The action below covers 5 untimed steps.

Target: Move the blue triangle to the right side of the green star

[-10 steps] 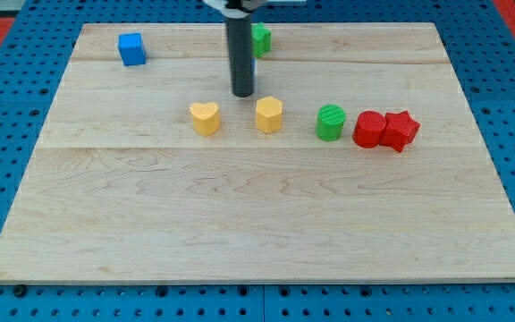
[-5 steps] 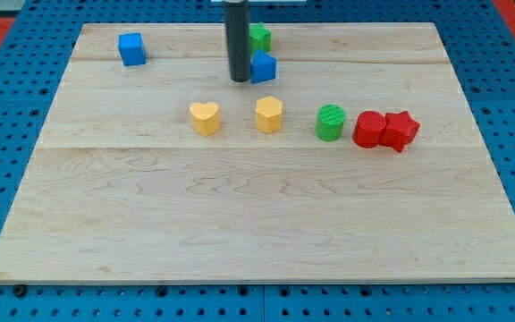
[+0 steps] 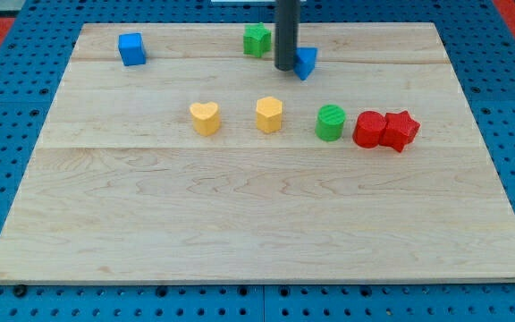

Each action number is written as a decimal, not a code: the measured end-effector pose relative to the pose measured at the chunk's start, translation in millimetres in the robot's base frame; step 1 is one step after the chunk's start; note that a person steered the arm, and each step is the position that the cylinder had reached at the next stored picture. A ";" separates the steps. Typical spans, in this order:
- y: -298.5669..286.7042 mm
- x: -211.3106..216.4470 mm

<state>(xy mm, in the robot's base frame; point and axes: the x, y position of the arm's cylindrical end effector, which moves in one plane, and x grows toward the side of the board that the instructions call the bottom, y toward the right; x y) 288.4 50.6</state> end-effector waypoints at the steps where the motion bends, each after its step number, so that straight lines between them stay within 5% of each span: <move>1: 27.6 0.8; 5: 109.1 12.4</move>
